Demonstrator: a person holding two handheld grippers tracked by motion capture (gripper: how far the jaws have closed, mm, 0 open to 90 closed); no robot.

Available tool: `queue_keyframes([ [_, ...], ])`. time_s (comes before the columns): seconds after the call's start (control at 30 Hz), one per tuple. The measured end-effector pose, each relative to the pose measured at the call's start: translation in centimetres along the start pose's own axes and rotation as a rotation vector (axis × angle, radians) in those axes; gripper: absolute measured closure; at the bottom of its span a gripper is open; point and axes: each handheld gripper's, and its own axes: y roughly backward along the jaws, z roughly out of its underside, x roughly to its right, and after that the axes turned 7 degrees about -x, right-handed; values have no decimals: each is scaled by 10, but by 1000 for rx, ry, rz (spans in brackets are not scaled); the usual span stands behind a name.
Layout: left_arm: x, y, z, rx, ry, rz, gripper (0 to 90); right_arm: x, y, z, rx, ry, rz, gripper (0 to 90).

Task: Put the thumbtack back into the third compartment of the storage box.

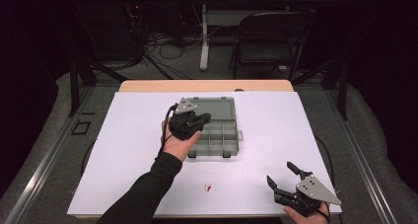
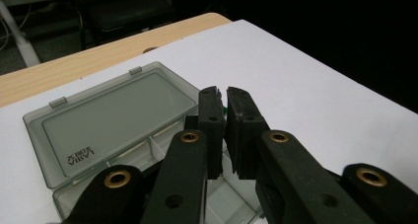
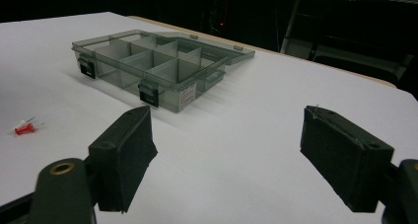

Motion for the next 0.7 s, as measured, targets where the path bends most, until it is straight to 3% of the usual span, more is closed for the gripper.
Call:
queue_keyframes([
  [0.23,-7,-17,-2,-27,35,0,857,0,0,0,-1,0,-5,198],
  [0.7,-14,-44,3,-95,42,-17,857,-1,0,-1,11,5,-14,198],
])
